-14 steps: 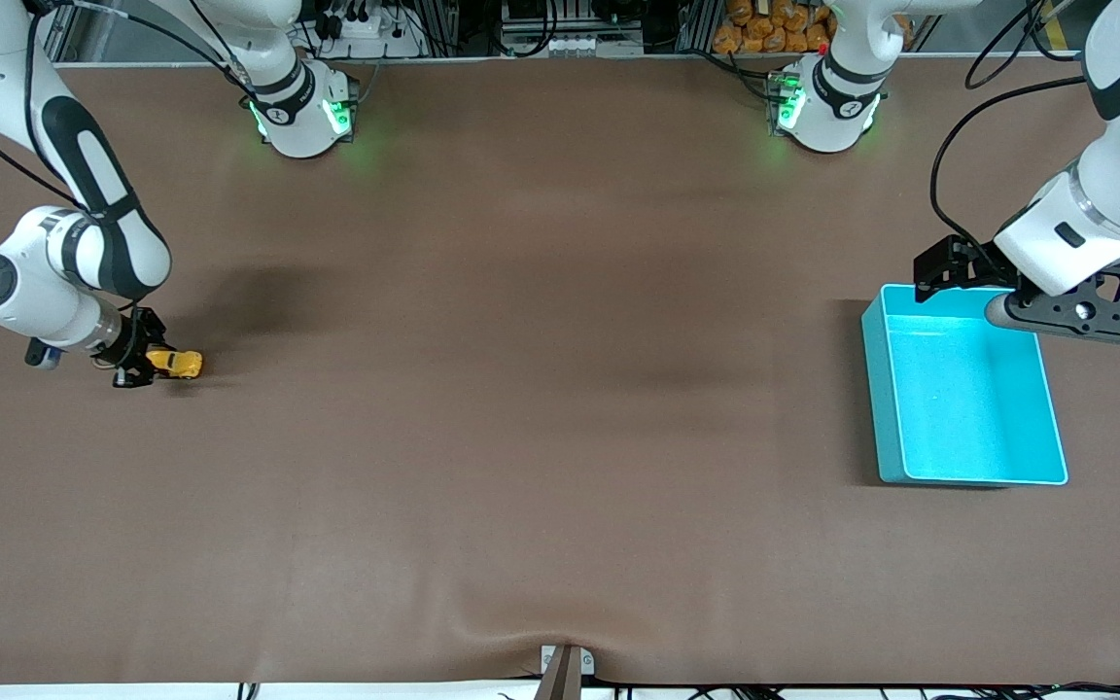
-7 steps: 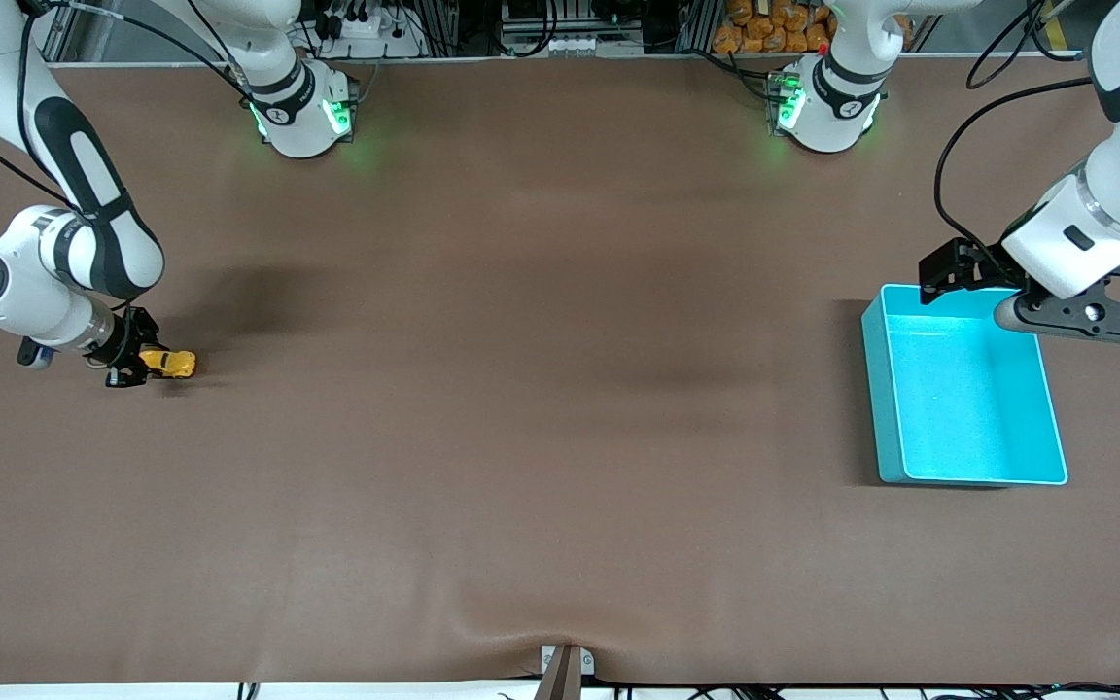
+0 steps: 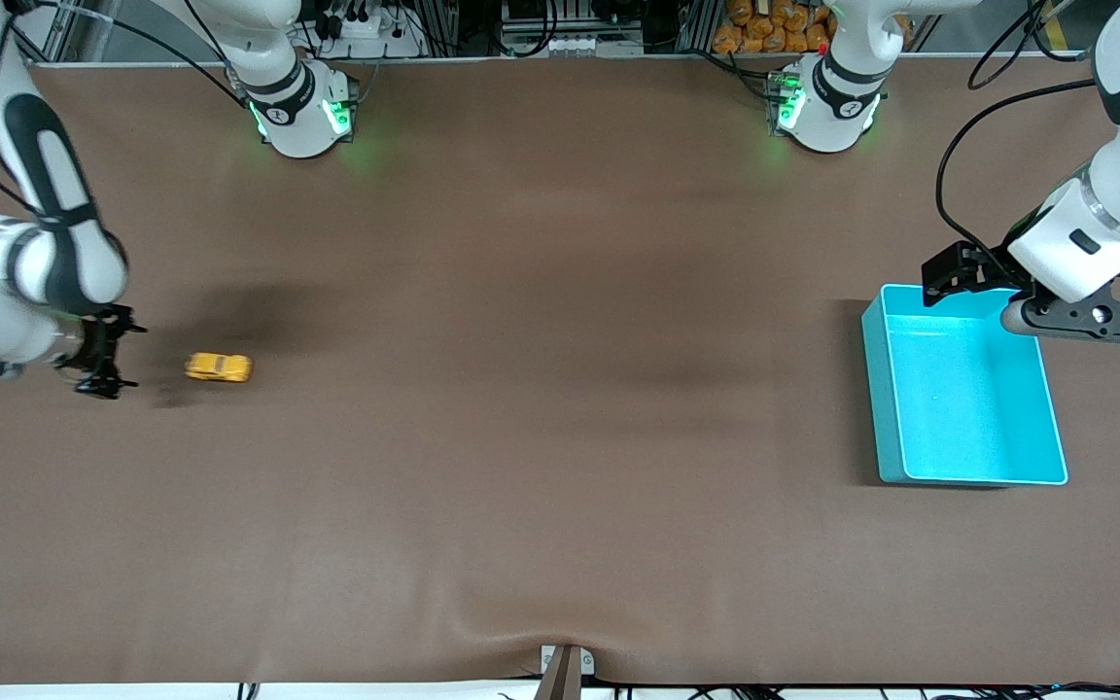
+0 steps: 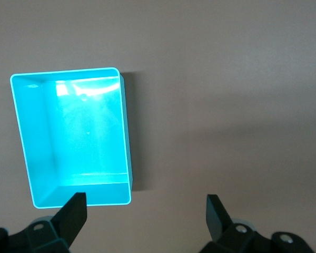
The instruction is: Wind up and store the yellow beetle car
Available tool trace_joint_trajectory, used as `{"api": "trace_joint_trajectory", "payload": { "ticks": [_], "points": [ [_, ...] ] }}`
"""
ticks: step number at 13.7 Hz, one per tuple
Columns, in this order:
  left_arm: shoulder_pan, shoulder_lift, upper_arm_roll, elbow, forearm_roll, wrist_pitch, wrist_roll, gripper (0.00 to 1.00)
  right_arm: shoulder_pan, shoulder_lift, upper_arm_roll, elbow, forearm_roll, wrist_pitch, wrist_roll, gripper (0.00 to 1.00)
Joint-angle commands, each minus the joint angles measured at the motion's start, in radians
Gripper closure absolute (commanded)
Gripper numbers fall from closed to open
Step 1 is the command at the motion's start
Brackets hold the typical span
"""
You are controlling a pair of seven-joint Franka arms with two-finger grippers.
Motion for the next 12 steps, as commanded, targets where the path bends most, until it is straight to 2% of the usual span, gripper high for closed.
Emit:
{"api": "trace_joint_trajectory", "payload": {
  "ticks": [1, 3, 9, 12],
  "points": [
    [0.004, -0.004, -0.003, -0.004, -0.018, 0.001, -0.013, 0.00, -0.003, -0.030, 0.030, 0.143, 0.026, -0.190, 0.005, 0.00],
    [0.002, -0.004, -0.006, -0.006, -0.018, 0.001, -0.028, 0.00, 0.002, -0.035, 0.031, 0.198, 0.056, -0.256, 0.008, 0.00],
    [-0.005, -0.004, -0.007, -0.009, -0.018, 0.001, -0.049, 0.00, 0.124, -0.042, 0.034, 0.269, 0.034, -0.258, -0.015, 0.00],
    [-0.005, -0.004, -0.007, -0.012, -0.020, 0.001, -0.051, 0.00, 0.164, -0.059, 0.037, 0.293, 0.004, -0.273, -0.154, 0.00]
  ]
}}
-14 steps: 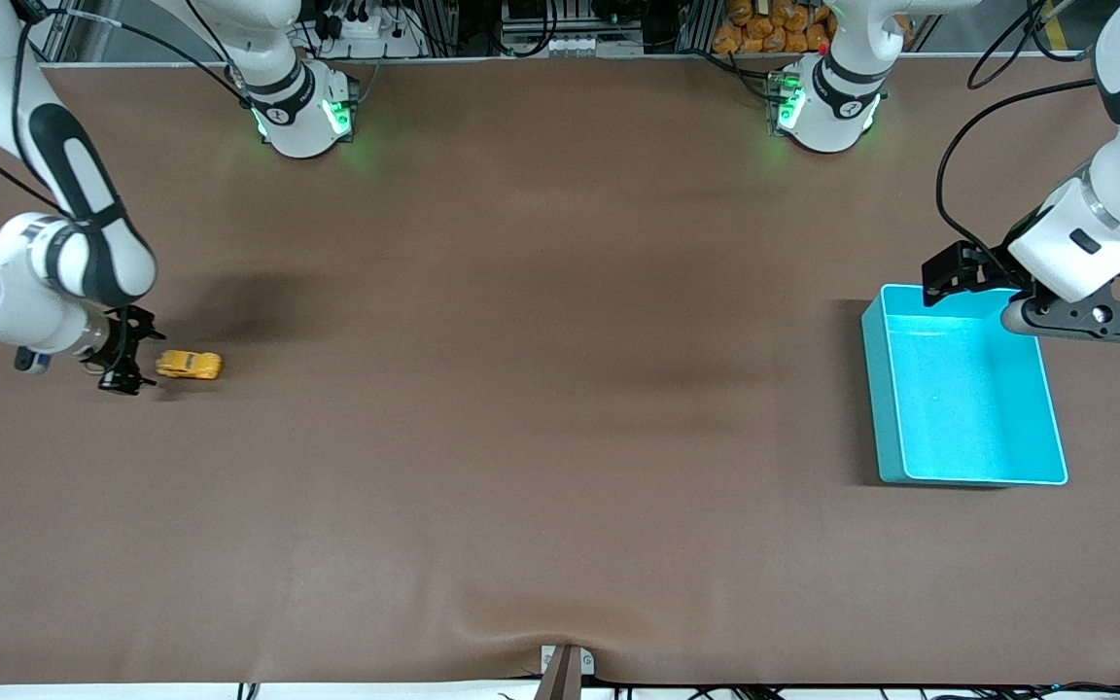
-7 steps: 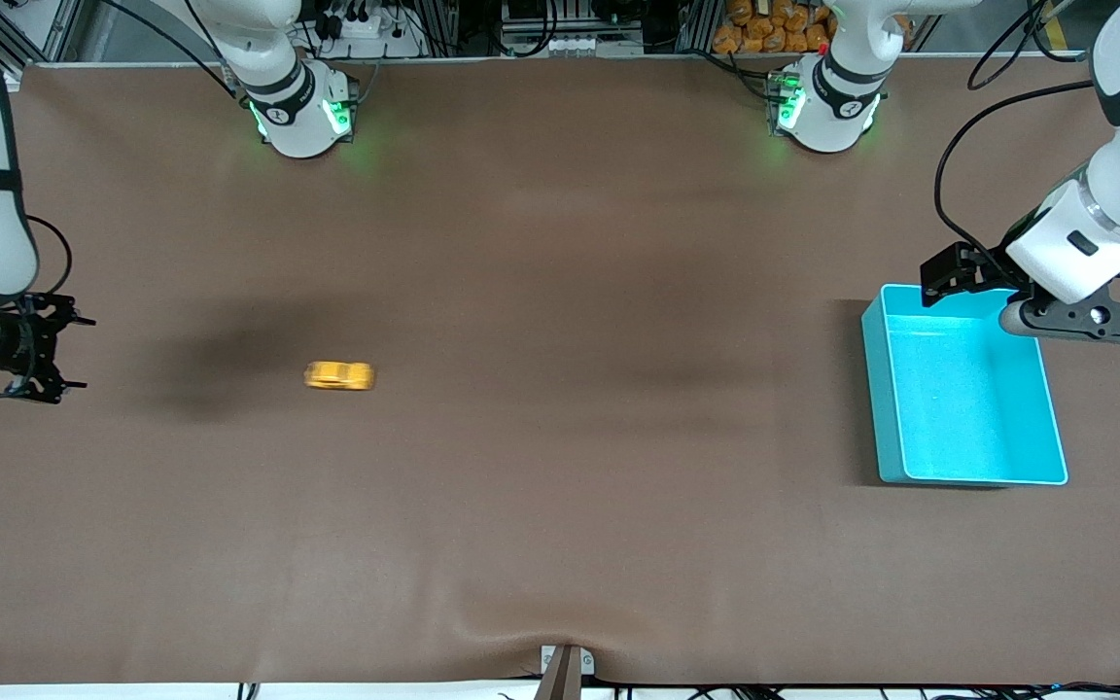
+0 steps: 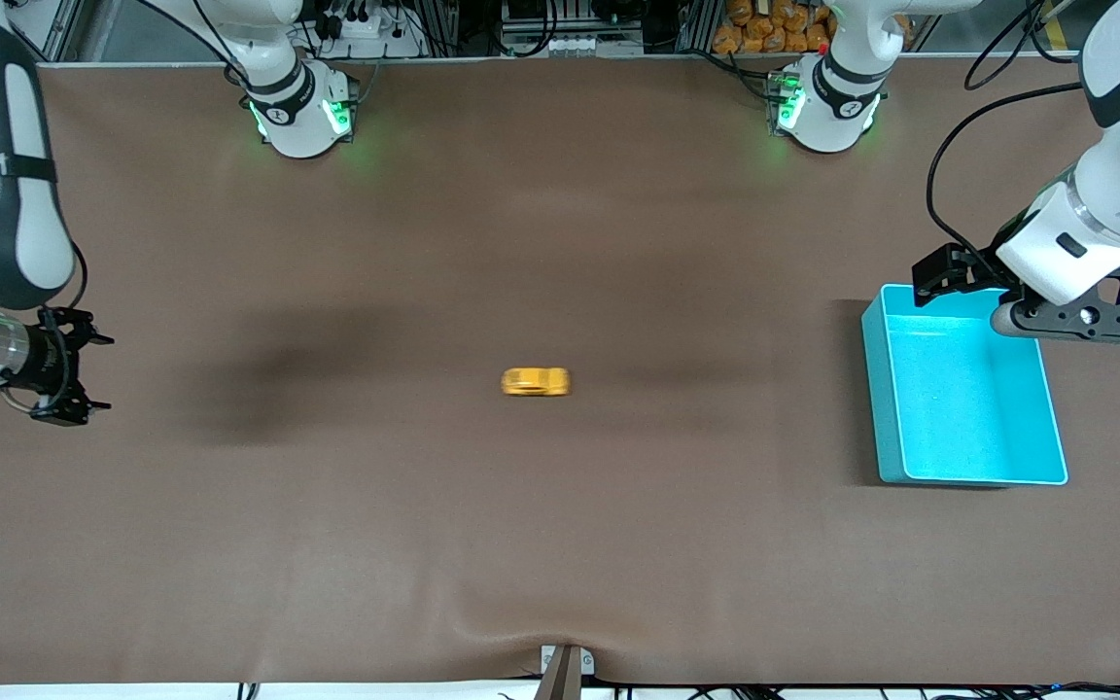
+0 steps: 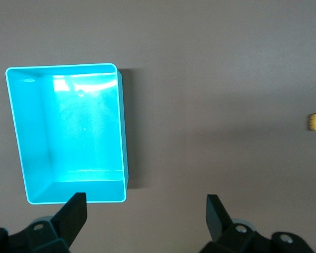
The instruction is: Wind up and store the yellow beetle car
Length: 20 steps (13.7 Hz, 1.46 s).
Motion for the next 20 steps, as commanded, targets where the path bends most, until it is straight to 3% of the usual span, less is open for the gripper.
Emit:
{"api": "trace_joint_trajectory", "payload": {
  "ticks": [1, 7, 10, 14, 17, 20],
  "points": [
    [-0.001, -0.004, 0.001, -0.007, -0.020, 0.001, -0.015, 0.00, 0.039, -0.013, -0.004, 0.049, -0.018, -0.046, -0.144, 0.00],
    [0.024, -0.010, 0.003, -0.042, -0.106, 0.025, -0.227, 0.00, 0.097, -0.020, 0.002, 0.133, 0.018, -0.122, -0.365, 0.00],
    [0.011, -0.039, -0.002, -0.158, -0.110, 0.146, -0.408, 0.00, 0.097, -0.042, 0.034, 0.146, 0.042, -0.137, -0.424, 0.00],
    [0.011, -0.043, -0.091, -0.333, -0.110, 0.413, -0.667, 0.00, 0.087, -0.083, 0.035, 0.146, 0.106, -0.183, -0.568, 0.00],
    [0.005, 0.017, -0.151, -0.364, -0.098, 0.513, -0.869, 0.00, 0.100, -0.089, 0.044, 0.147, 0.164, -0.215, -0.772, 0.00],
    [-0.045, 0.083, -0.171, -0.363, -0.093, 0.559, -1.034, 0.00, 0.166, -0.141, 0.067, 0.146, 0.082, -0.249, -0.893, 0.00]
  ]
}}
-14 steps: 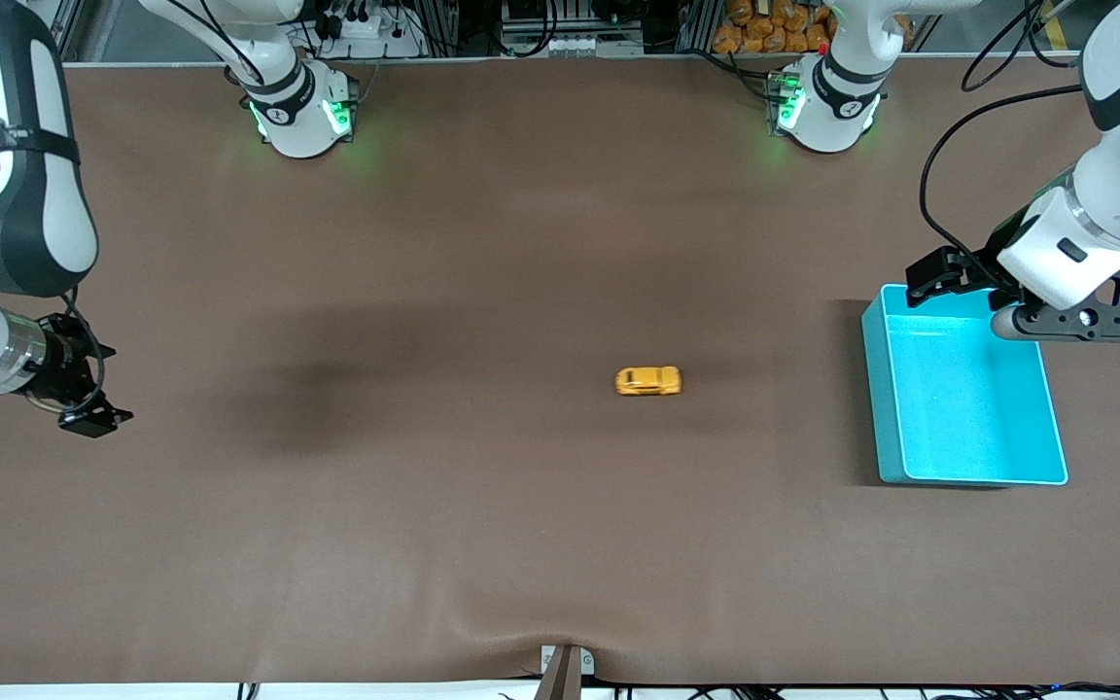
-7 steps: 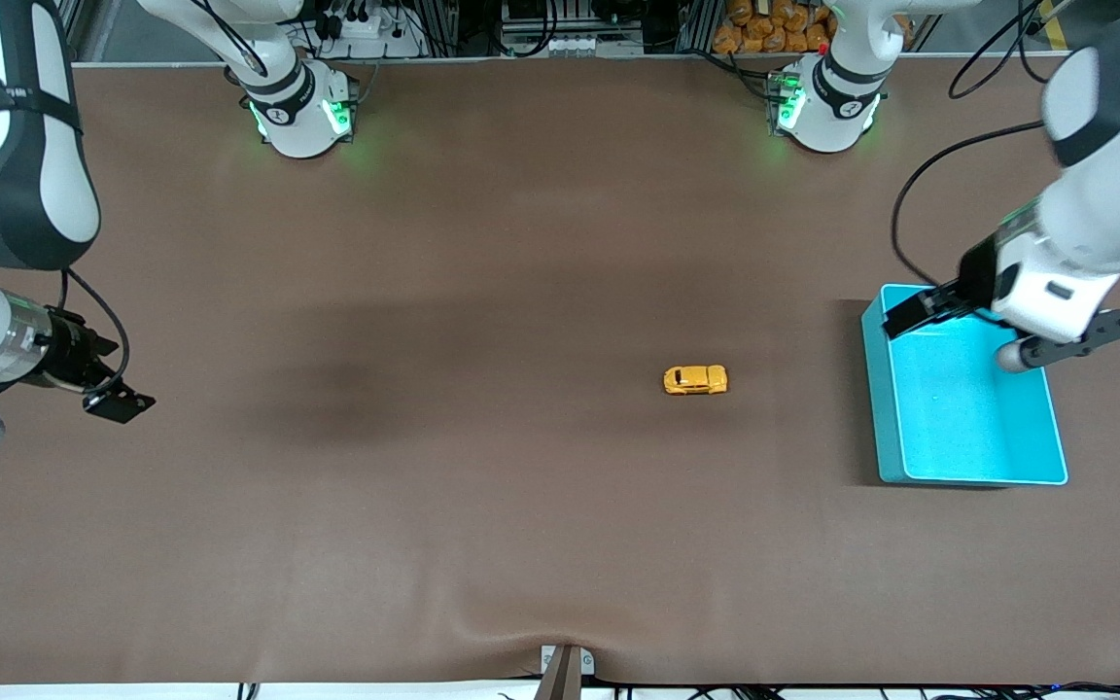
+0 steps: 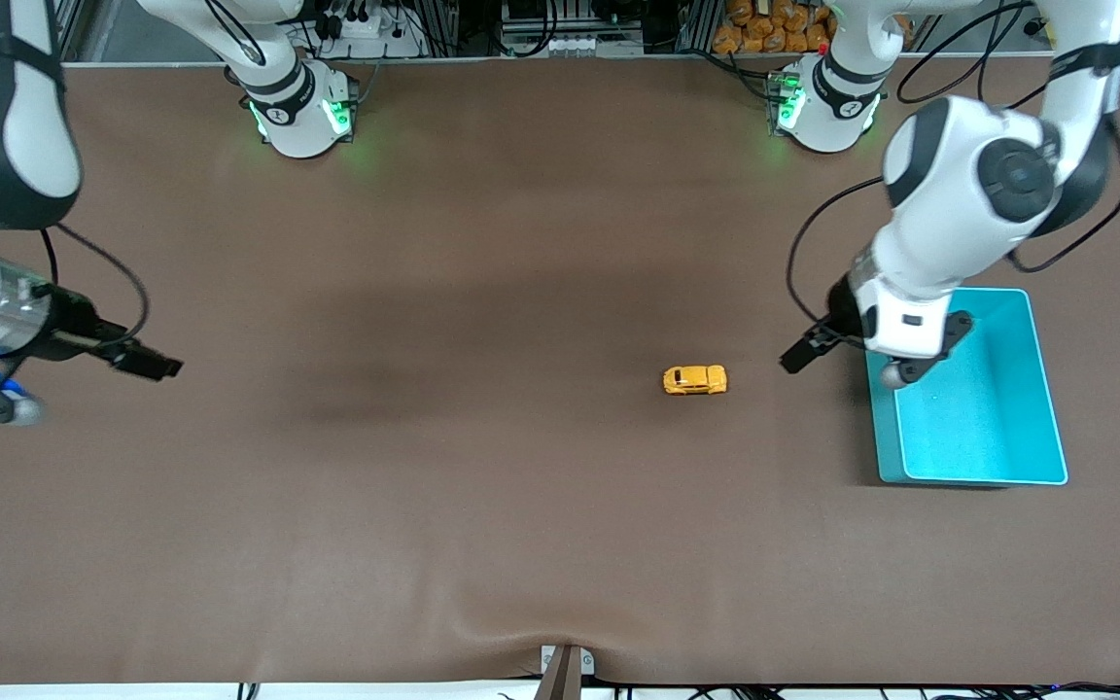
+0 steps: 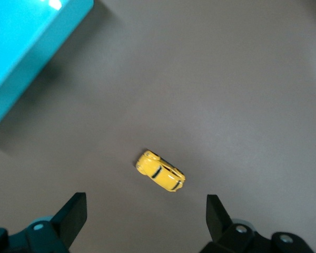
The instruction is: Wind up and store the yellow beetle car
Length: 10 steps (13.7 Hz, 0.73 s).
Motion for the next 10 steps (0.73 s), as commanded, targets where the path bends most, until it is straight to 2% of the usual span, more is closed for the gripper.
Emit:
{"api": "trace_joint_trajectory", "payload": {
  "ticks": [1, 4, 8, 10],
  "points": [
    [-0.055, 0.058, -0.003, 0.003, -0.004, 0.044, -0.160, 0.00, 0.033, -0.067, 0.009, -0.008, -0.039, -0.030, -0.063, 0.00],
    [-0.107, 0.131, -0.003, 0.001, 0.001, 0.077, -0.373, 0.00, 0.022, -0.096, 0.005, -0.017, -0.038, -0.051, -0.284, 0.00],
    [-0.144, 0.219, -0.003, -0.002, 0.007, 0.189, -0.655, 0.00, -0.002, -0.186, 0.002, -0.068, -0.036, -0.053, -0.396, 0.00],
    [-0.164, 0.271, -0.003, -0.010, 0.080, 0.237, -0.790, 0.00, -0.034, -0.220, 0.003, -0.079, -0.029, -0.059, -0.448, 0.00]
  ]
}}
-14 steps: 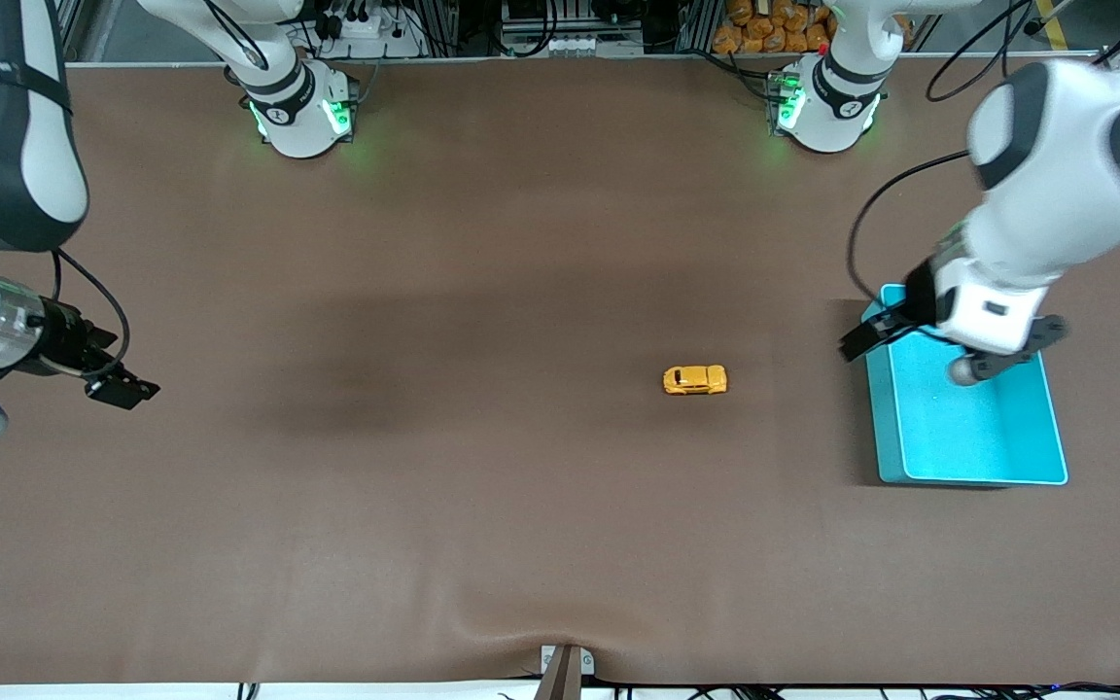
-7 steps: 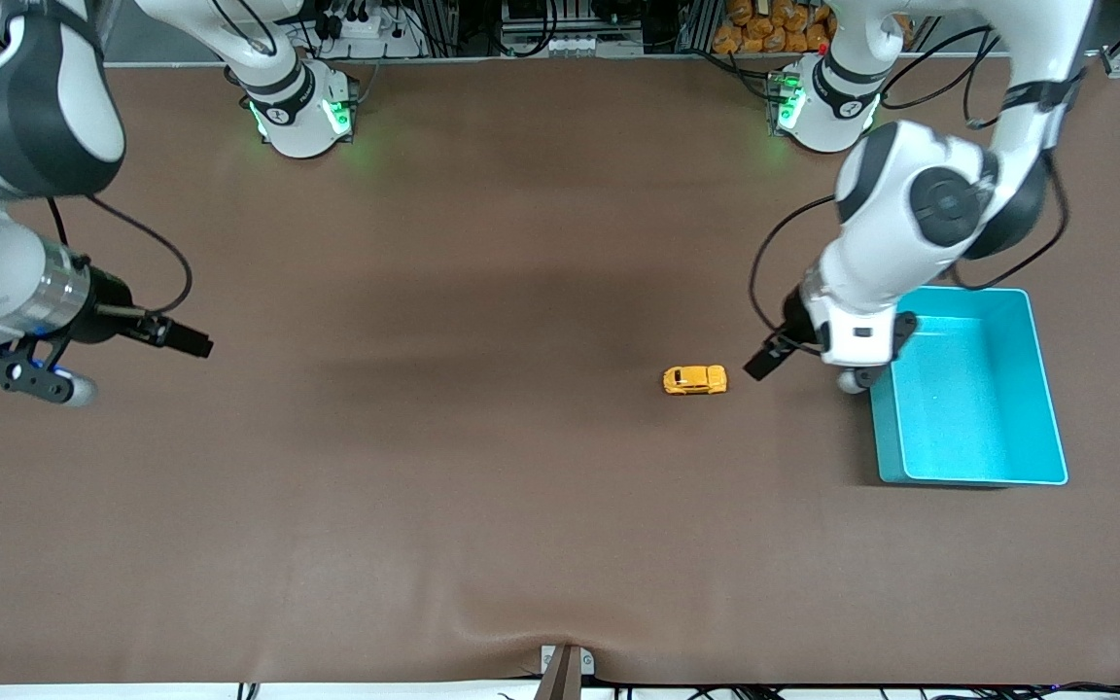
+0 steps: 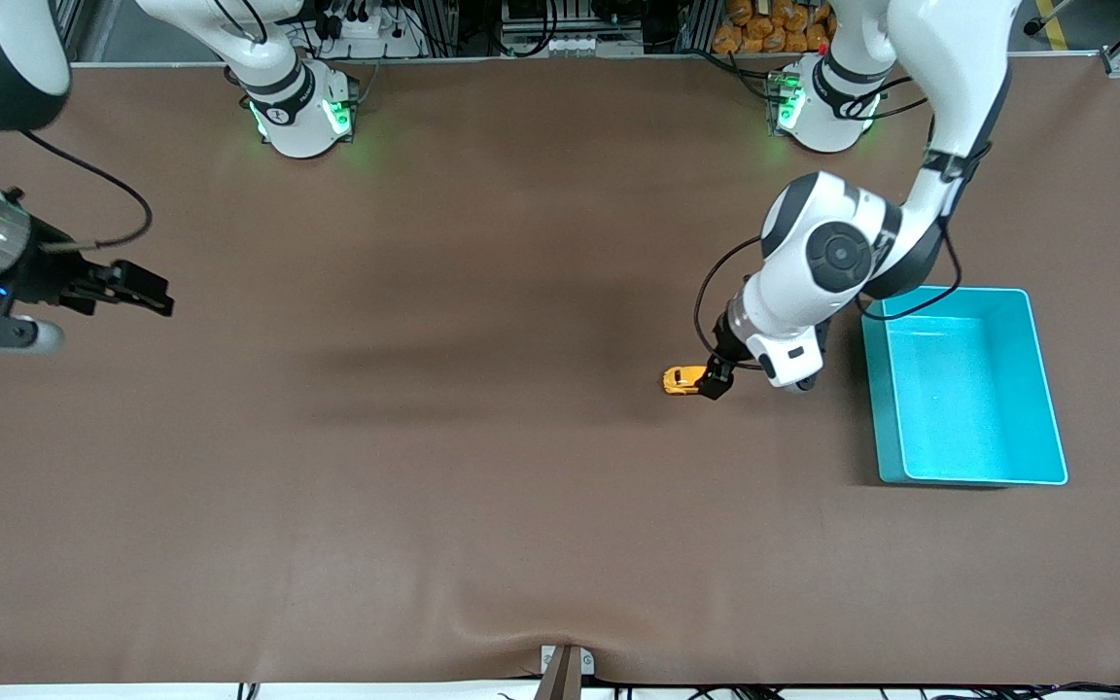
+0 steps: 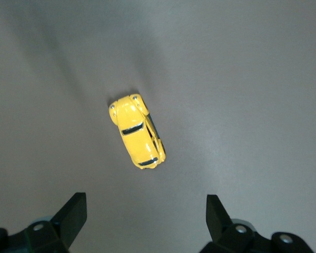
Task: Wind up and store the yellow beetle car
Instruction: 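Lower the left gripper and grasp the yellow car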
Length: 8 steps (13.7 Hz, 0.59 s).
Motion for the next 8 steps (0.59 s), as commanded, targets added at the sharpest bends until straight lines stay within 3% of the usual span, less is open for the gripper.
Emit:
{"api": "trace_joint_trajectory", "payload": {
  "ticks": [1, 4, 8],
  "points": [
    [-0.030, 0.065, 0.002, -0.014, 0.116, 0.076, -0.202, 0.00, -0.064, -0.088, 0.015, -0.064, 0.003, -0.002, -0.070, 0.00],
    [-0.033, 0.088, 0.002, -0.084, 0.202, 0.174, -0.333, 0.00, -0.097, -0.169, 0.021, -0.147, 0.049, 0.001, -0.087, 0.00],
    [-0.023, 0.090, 0.011, -0.178, 0.243, 0.297, -0.367, 0.00, -0.089, -0.142, 0.023, -0.085, 0.048, 0.016, -0.064, 0.00]
  ]
}}
